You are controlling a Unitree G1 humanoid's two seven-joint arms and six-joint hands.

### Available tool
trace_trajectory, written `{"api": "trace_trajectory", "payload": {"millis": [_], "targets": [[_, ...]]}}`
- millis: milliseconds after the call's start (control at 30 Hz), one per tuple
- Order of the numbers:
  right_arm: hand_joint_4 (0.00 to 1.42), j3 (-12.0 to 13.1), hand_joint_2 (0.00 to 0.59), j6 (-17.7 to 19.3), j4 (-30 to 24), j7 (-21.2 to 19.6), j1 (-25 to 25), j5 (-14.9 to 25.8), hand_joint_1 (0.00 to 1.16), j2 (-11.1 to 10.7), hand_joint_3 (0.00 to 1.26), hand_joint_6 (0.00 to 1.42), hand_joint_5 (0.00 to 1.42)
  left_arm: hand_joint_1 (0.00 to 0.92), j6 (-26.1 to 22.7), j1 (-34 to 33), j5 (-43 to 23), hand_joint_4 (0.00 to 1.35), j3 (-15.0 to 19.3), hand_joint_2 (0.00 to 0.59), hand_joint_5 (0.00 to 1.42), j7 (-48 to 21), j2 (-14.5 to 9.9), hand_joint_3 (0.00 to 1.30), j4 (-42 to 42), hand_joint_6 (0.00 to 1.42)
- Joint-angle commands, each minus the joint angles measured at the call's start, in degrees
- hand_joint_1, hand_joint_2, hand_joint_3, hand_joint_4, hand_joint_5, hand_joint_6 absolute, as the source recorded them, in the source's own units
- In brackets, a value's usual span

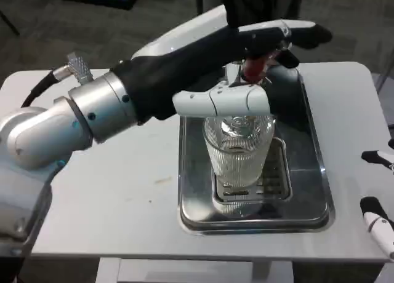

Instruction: Grasp the cup under the faucet to collect the drink, then remove the cup.

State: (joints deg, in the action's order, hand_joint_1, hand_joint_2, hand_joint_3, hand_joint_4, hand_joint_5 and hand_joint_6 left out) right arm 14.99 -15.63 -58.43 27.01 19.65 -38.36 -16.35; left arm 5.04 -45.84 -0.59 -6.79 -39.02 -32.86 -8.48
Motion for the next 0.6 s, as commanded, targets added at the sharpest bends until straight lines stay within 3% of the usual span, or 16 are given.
{"api": "trace_trajectory", "payload": {"millis": [33, 367, 467, 600], "targets": [[0.00, 0.0, 0.516, -0.7, -0.5, 0.4, 0.1, 0.7, 0.33, -0.3, 0.16, 0.03, 0.00, 0.000, 1.4, 2.3, 3.6, 0.11, -2.1, 0.042, 0.21, -1.9, -1.7, 0.16, 1.4, 0.13], [0.02, -0.5, 0.516, -2.1, 0.0, 0.1, -0.7, 1.8, 0.33, 0.2, 0.15, 0.08, 0.01, 0.000, 3.8, 2.2, 5.3, 0.10, -2.2, 0.042, 0.19, -1.8, -1.9, 0.14, 2.6, 0.11], [0.03, 0.5, 0.499, -2.4, 0.9, -0.7, -1.6, 6.6, 0.33, 1.3, 0.12, 0.13, 0.04, 0.000, 4.1, 2.2, 5.2, 0.10, -2.0, 0.042, 0.19, -1.8, -1.9, 0.14, 3.0, 0.11], [0.05, 1.8, 0.422, -2.2, 2.0, -1.9, -2.4, 12.4, 0.36, 2.1, 0.08, 0.21, 0.10, 0.000, 4.5, 2.3, 5.0, 0.09, -1.8, 0.042, 0.19, -1.9, -2.1, 0.14, 3.5, 0.11]]}}
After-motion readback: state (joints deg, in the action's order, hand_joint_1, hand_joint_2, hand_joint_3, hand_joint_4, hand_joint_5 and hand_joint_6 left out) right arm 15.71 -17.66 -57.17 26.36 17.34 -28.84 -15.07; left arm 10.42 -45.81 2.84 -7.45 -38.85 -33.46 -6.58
